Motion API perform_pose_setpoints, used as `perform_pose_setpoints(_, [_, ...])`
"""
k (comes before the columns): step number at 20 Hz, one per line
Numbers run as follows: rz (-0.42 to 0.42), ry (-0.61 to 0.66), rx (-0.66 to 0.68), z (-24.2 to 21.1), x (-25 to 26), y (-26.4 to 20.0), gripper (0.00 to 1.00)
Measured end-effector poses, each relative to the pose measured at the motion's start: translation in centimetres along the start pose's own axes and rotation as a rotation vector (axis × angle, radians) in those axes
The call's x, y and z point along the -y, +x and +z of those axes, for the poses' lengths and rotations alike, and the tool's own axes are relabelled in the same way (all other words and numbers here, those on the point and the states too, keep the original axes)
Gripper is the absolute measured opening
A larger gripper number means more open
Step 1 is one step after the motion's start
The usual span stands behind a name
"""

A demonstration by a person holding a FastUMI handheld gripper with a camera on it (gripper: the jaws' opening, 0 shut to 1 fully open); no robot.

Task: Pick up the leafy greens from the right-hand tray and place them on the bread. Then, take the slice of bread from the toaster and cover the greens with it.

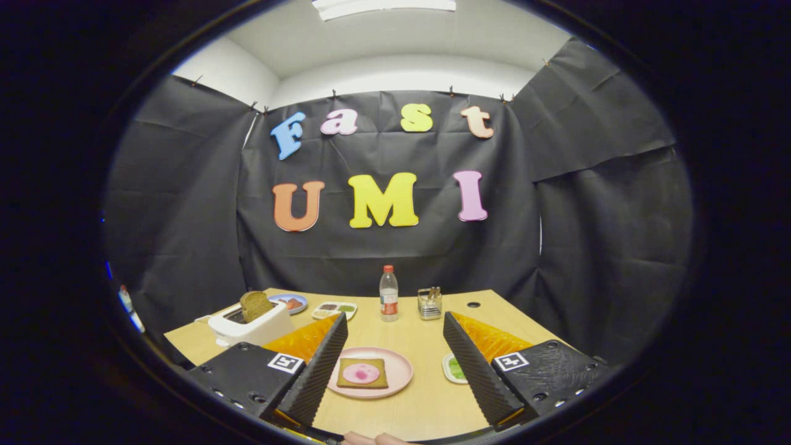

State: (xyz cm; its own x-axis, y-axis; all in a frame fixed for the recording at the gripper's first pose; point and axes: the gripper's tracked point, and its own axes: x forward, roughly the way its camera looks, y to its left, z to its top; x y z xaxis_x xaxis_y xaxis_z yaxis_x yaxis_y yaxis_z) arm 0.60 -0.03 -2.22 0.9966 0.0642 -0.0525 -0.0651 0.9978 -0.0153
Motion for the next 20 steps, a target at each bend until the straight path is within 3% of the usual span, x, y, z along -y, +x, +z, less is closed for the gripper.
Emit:
perform_pose_setpoints(3, [0.009, -0.026, -0.021, -0.5, 1.1, 1.1, 0.96])
perform_pose_setpoints(15, [-0.190, -0.039, -0.257, -8.8, 15.4, 10.7, 0.94])
perform_pose_setpoints(18, [-0.242, -0.073, -0.339, -11.9, 19.1, 13.6, 0.90])
perform_pose_setpoints(20, [-0.236, -0.057, -0.402, -14.0, 20.6, 15.5, 0.81])
